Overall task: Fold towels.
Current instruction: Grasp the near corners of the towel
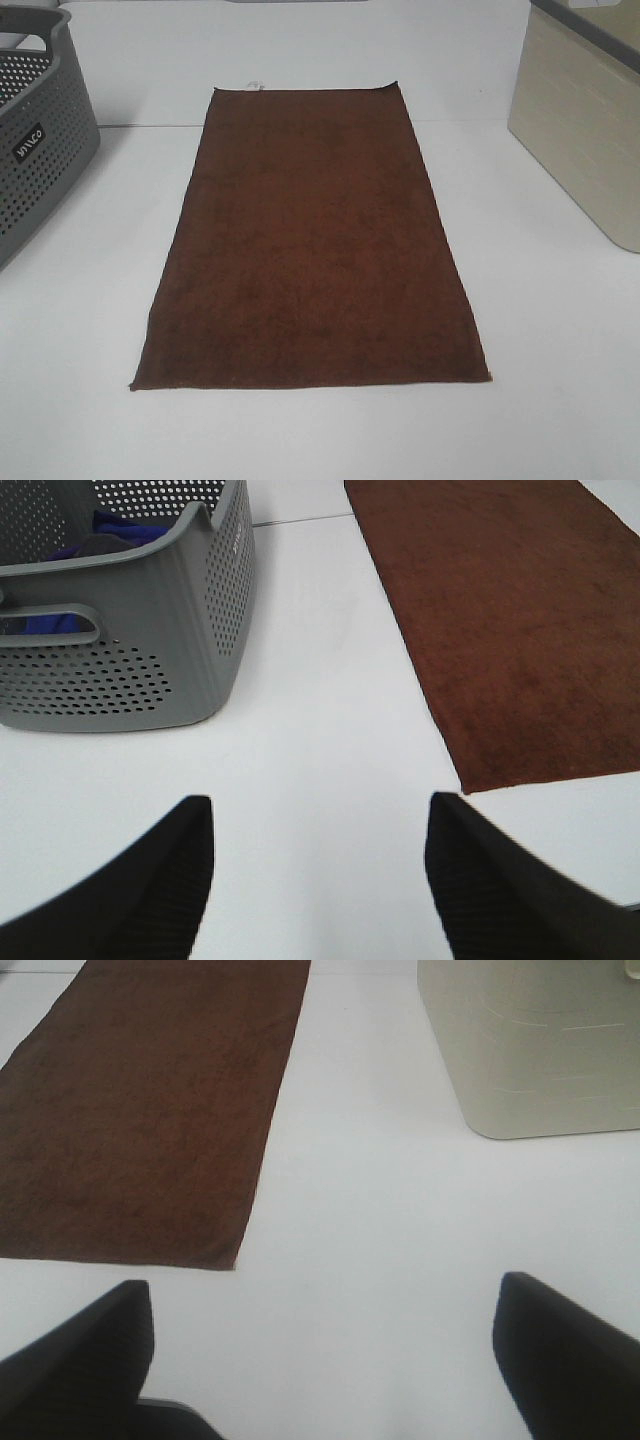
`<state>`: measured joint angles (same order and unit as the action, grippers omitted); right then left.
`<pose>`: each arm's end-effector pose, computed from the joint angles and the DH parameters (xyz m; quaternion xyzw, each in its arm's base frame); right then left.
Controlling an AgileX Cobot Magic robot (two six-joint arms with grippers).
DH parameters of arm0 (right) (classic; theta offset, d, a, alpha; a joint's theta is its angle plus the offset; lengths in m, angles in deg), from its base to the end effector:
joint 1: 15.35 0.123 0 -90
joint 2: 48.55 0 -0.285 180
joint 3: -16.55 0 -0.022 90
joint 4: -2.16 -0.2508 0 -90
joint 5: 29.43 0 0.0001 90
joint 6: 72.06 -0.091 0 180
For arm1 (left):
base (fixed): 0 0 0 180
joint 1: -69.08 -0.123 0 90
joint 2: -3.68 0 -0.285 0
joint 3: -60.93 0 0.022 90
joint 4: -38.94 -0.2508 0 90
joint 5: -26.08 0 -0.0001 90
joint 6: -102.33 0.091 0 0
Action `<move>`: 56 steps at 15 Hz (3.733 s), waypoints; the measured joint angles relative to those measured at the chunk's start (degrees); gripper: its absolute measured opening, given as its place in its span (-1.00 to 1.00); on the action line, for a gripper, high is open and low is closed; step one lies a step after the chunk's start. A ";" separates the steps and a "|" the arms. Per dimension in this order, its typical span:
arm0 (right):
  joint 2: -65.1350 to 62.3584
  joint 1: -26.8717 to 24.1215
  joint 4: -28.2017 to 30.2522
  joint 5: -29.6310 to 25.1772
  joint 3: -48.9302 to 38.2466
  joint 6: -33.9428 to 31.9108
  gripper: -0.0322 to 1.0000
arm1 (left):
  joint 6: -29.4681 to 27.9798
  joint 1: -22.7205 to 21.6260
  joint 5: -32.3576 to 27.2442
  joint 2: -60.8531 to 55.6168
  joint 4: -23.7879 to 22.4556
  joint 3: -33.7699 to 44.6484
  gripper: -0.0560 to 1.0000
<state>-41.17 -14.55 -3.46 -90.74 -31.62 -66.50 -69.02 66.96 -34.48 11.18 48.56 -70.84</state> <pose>-0.0075 0.0077 0.2787 -0.0497 0.8495 0.0272 0.5245 -0.0063 -0.0135 0.2801 0.0517 0.8448 -0.0341 0.5315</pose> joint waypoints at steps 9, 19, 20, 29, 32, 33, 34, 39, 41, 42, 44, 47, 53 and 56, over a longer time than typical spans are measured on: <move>0.00 0.00 0.00 0.00 0.00 0.00 0.73 | 0.00 0.00 0.00 0.00 0.00 0.00 0.24; 0.00 0.00 0.00 0.00 0.00 0.00 0.73 | 0.00 0.00 0.00 0.00 0.00 0.00 0.24; 0.00 0.00 0.00 0.00 0.00 0.00 0.73 | 0.00 0.00 0.00 0.00 0.00 0.00 0.24; 0.00 0.00 0.00 0.00 0.00 0.00 0.73 | 0.00 0.00 0.00 0.00 0.00 0.00 0.24; 0.00 0.00 0.00 0.00 0.00 0.00 0.73 | 0.00 0.00 0.00 0.00 0.00 0.00 0.24; 0.00 0.00 0.00 0.00 0.00 0.00 0.73 | 0.00 0.00 0.00 0.00 0.00 0.00 0.24; 0.00 0.00 0.00 0.00 0.00 0.00 0.73 | 0.00 0.00 0.00 0.00 0.00 0.00 0.24; 0.00 0.00 0.00 0.00 0.00 0.00 0.73 | 0.00 0.00 0.00 0.00 0.00 0.00 0.24; 0.00 0.00 0.00 0.00 0.00 0.00 0.73 | 0.00 0.00 0.00 0.00 0.00 0.00 0.24; 0.00 0.00 0.00 0.00 0.00 0.00 0.73 | 0.00 0.00 0.00 0.00 0.00 0.00 0.24; 0.00 0.00 0.00 0.00 0.00 0.00 0.73 | 0.00 0.00 0.00 0.00 0.00 0.00 0.24; 0.00 0.00 0.00 0.00 0.00 0.00 0.73 | 0.00 0.00 0.00 0.00 0.00 0.00 0.24; 0.00 0.00 0.00 0.00 0.00 0.00 0.73 | 0.00 0.00 0.00 0.00 0.00 0.00 0.24; 0.80 0.00 0.92 0.97 0.34 -0.92 0.66 | 0.00 0.00 5.44 0.40 0.80 -0.80 0.24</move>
<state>-40.37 -14.55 -2.54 -89.76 -31.27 -67.42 -69.02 66.96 -29.04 11.58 49.36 -71.64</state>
